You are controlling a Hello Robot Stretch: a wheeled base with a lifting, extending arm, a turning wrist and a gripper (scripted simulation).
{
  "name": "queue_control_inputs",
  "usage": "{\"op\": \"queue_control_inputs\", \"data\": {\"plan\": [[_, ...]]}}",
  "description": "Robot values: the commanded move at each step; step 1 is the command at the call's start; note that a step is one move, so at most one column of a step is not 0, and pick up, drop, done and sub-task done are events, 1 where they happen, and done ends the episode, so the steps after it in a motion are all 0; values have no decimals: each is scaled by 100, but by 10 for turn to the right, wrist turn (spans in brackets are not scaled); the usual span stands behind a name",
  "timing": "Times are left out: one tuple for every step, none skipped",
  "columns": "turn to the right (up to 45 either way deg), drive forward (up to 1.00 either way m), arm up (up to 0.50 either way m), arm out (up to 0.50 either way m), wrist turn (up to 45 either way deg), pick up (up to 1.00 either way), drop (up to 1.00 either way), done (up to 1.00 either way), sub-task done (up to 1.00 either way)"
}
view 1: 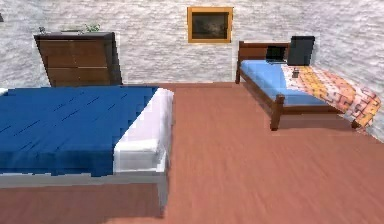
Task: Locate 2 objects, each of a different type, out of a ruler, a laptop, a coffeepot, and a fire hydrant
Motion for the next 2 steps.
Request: {"op": "queue_control_inputs", "data": {"plan": [[-180, 0, 0, 0, 0, 0, 0, 0, 0], [0, 50, 0, 0, 0, 0, 0, 0, 0]]}}
